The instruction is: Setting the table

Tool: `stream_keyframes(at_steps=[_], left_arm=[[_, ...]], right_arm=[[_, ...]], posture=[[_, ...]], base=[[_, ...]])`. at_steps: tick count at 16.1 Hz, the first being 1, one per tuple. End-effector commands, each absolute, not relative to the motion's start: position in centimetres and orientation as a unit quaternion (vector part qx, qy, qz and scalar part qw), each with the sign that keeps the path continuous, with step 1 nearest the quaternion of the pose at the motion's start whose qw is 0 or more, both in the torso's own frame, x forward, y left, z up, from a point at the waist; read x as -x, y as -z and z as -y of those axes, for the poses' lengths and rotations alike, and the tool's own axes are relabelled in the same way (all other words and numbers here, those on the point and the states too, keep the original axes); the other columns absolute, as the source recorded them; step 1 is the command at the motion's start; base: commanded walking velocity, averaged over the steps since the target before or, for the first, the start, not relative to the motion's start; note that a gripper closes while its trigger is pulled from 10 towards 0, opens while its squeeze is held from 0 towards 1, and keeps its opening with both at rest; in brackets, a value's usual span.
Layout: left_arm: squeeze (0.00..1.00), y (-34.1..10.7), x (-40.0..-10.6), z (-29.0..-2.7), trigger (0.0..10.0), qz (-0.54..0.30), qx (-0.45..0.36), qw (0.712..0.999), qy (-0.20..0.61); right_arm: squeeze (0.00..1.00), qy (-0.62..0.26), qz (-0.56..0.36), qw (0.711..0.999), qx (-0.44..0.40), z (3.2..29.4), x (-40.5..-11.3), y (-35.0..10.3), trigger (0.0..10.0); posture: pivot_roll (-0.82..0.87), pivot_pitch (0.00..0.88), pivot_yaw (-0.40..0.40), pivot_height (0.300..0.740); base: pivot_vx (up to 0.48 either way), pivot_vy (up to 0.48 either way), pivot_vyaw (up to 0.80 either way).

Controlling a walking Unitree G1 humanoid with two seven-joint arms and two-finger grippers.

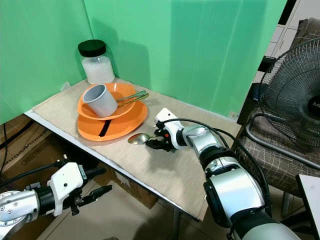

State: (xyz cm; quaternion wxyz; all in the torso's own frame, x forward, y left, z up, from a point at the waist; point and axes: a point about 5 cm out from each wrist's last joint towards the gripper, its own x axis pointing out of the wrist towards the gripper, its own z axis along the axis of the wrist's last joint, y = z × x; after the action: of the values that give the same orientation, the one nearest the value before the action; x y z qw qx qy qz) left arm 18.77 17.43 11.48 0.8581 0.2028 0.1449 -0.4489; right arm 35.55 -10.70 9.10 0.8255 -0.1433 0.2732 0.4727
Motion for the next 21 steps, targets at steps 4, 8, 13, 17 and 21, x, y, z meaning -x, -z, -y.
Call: stream_keyframes(at_steps=[4, 8, 13, 17, 21], left_arm=[[0.00, -11.49, -18.78, -17.66, 10.0, -0.148, -0.215, 0.854, 0.451], [0.00, -11.48, -18.74, -17.71, 10.0, -0.148, -0.218, 0.853, 0.451], [0.00, -11.43, -18.71, -17.79, 10.0, -0.149, -0.221, 0.852, 0.451], [0.00, -11.40, -18.73, -17.84, 10.0, -0.150, -0.224, 0.850, 0.452], [0.00, -11.44, -18.78, -17.88, 10.0, -0.149, -0.225, 0.850, 0.452]], right_arm=[[0.00, -0.471, -0.286, 0.819, 0.158, 10.65, -35.38, -8.71, 0.0], [0.00, -0.466, -0.282, 0.823, 0.160, 10.58, -35.46, -8.75, 0.0], [0.00, -0.467, -0.278, 0.821, 0.172, 10.41, -35.37, -8.58, 0.0], [0.00, -0.474, -0.278, 0.814, 0.191, 10.40, -35.20, -8.34, 0.0], [0.00, -0.475, -0.272, 0.816, 0.184, 10.38, -35.20, -8.39, 0.0]], posture=[[-0.05, 0.000, 0.054, 0.740], [-0.05, 0.000, 0.053, 0.740], [-0.05, 0.000, 0.053, 0.740], [-0.05, 0.000, 0.053, 0.740], [-0.05, 0.000, 0.053, 0.740]], base=[[0.000, 0.000, 0.00], [0.000, 0.000, 0.00], [0.000, 0.000, 0.00], [0.000, 0.000, 0.00], [0.000, 0.000, 0.00]])
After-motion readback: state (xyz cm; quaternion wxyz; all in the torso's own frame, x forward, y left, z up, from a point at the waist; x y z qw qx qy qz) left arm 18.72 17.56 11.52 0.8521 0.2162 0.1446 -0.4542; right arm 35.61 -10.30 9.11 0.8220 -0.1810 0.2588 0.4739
